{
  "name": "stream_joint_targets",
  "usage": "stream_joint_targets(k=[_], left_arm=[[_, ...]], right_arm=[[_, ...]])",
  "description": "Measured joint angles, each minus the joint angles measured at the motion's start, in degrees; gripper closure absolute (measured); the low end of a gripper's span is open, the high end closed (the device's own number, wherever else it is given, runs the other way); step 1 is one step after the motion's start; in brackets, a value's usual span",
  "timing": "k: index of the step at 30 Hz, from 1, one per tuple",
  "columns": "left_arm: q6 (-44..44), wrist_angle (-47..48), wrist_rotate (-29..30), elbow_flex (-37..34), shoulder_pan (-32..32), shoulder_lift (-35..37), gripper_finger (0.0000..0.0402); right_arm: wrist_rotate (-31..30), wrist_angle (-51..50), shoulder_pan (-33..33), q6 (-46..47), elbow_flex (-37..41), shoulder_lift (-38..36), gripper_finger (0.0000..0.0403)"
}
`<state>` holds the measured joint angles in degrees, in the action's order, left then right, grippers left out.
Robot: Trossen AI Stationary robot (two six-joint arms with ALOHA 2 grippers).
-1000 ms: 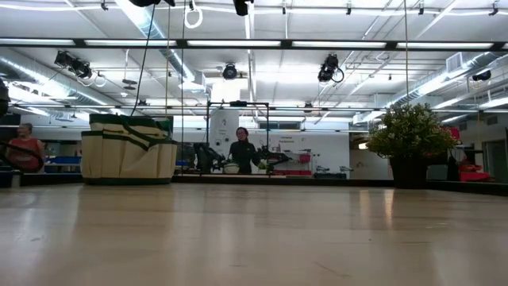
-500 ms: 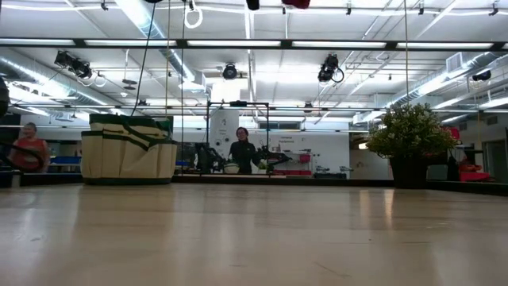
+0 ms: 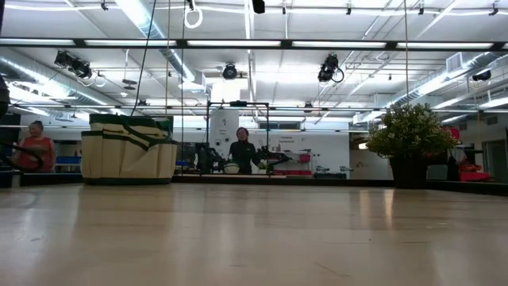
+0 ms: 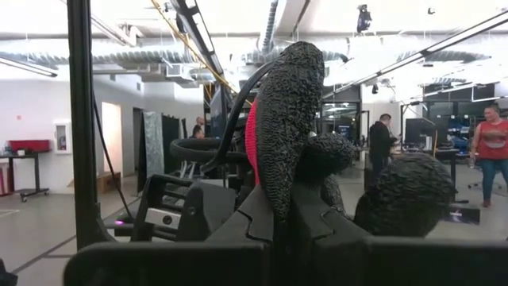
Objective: Pick & Place Garden tools in Gardening bag
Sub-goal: Put the red glove into the gardening bag
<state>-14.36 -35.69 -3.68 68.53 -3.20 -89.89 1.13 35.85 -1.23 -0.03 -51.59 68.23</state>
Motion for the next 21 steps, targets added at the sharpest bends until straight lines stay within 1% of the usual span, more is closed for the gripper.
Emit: stream_joint_targets(k=[15,21], left_arm=[[0.01,0.43,-0.15,-0.02,0.00,0.00,0.0268],[0.04,0.61,-0.08,-0.02,0.00,0.02,0.0304]], right_arm=[[-0.16,-0.36,-0.01,-0.02,0.00,0.00,0.0391],[-0.20,-0.38,0.00,-0.05,0.00,-0.02,0.0373]])
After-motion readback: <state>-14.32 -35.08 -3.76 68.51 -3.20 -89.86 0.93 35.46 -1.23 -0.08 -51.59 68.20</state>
